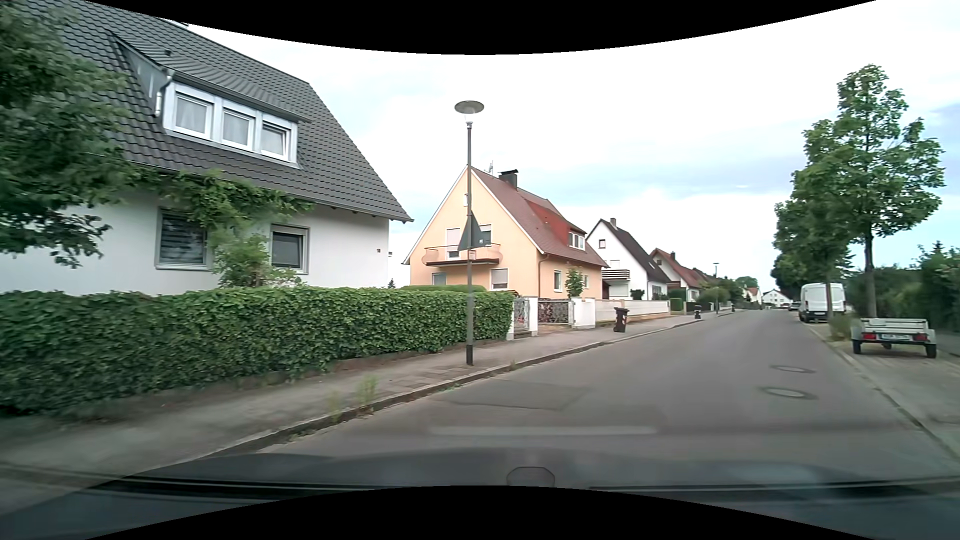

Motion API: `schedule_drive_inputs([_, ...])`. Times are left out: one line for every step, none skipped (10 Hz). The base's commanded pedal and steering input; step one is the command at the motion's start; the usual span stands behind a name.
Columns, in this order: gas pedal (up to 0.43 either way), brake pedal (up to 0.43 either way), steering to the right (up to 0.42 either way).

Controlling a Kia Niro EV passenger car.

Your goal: Follow the waypoints while adhering to traffic rules and regulations

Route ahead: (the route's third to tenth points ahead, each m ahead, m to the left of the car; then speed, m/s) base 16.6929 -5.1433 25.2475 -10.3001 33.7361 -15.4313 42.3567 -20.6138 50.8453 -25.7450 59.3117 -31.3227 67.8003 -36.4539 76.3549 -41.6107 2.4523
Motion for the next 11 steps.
schedule_drive_inputs([0.24, 0.0, 0.611])
schedule_drive_inputs([0.24, 0.0, 0.598])
schedule_drive_inputs([0.24, 0.0, 0.579])
schedule_drive_inputs([0.24, 0.0, 0.558])
schedule_drive_inputs([0.24, 0.0, 0.538])
schedule_drive_inputs([0.228, 0.0, 0.498])
schedule_drive_inputs([0.228, 0.0, 0.456])
schedule_drive_inputs([0.209, 0.0, 0.416])
schedule_drive_inputs([0.189, 0.0, 0.387])
schedule_drive_inputs([0.157, 0.0, 0.345])
schedule_drive_inputs([0.15, 0.0, 0.297])
